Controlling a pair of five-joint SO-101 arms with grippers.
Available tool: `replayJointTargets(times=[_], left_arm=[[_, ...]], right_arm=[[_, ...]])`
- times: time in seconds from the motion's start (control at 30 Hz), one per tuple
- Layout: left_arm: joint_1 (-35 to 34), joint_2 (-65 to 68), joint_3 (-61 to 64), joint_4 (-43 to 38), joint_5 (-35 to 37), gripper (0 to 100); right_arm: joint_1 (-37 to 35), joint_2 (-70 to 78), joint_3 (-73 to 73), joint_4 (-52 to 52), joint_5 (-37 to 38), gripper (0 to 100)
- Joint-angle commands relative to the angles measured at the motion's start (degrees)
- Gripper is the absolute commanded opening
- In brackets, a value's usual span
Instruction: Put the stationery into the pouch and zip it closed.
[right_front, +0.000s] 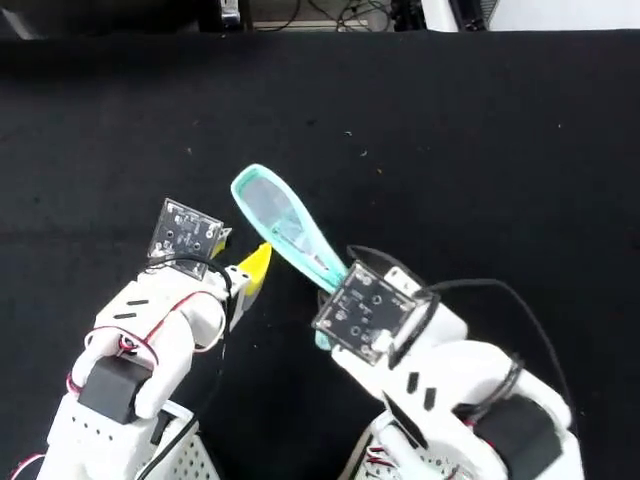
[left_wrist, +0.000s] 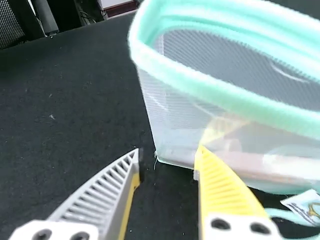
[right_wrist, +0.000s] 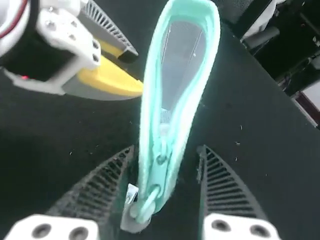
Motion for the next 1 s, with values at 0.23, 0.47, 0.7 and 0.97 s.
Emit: replayJointTargets(times=[0.23, 0.47, 0.7, 0.97], left_arm=[[0.31, -0.7, -0.31, -1.23, -0.18, 19], [0.31, -0.7, -0.22, -1.14, -0.18, 19], [0.31, -0.7, -0.57, 0.35, -0.18, 19], [0.31, -0.7, -0.57, 0.44, -0.18, 19]], right_arm=[[-0.62, -0.04, 2.77, 0.88, -0.35, 18.8], [-0.53, -0.04, 2.42, -1.14, -0.26, 0.9], [-0.53, 0.57, -7.25, 0.79, -0.26, 3.8], [-0.62, 10.51, -1.45, -14.86, -0.44, 9.6]])
